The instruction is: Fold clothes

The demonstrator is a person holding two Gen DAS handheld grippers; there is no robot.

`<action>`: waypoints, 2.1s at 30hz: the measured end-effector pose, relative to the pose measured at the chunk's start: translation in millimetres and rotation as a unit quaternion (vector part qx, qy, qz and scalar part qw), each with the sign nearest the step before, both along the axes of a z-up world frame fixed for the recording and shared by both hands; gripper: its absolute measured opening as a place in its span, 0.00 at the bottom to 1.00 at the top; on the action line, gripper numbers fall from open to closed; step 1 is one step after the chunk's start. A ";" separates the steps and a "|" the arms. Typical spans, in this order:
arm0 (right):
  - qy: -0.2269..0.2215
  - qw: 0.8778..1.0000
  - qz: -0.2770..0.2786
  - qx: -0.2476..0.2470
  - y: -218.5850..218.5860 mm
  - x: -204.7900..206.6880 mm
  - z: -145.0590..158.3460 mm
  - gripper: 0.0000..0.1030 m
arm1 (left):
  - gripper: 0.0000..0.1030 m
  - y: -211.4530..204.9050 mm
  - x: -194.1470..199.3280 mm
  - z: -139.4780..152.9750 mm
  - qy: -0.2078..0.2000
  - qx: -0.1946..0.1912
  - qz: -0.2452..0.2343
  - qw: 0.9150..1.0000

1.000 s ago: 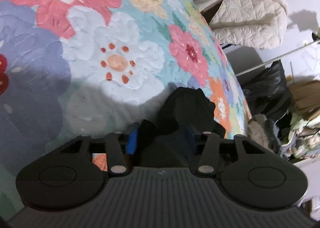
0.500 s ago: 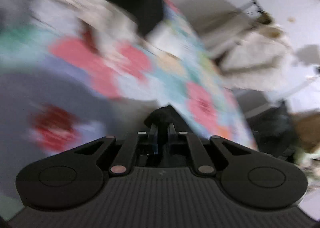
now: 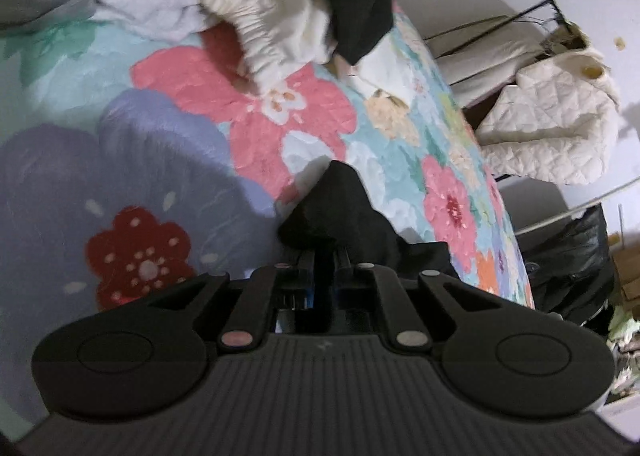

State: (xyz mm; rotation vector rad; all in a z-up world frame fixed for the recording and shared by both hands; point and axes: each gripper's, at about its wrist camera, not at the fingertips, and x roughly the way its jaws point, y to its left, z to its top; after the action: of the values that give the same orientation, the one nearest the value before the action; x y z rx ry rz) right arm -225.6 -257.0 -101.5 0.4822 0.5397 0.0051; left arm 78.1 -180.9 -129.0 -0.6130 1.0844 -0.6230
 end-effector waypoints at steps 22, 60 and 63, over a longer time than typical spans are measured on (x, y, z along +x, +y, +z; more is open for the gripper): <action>0.111 0.959 -0.262 -0.001 -120.8 -192.4 93.6 0.48 | 0.52 -105.6 -126.6 60.9 -0.267 0.209 -0.360 0.869; 0.146 0.945 -0.278 -0.093 -139.5 -147.3 0.4 0.70 | 0.62 -92.1 -79.0 33.4 -0.339 0.378 -0.192 0.840; 0.154 0.944 -0.273 -0.101 -136.5 -144.6 -0.6 0.70 | 0.62 -71.7 -55.7 40.6 -0.304 0.349 -0.156 0.873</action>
State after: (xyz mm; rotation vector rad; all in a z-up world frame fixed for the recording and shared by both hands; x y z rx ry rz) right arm -370.1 -393.6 -102.1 0.4204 0.6885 -0.6610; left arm 22.4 -252.6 -88.4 0.3896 0.7241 -0.5866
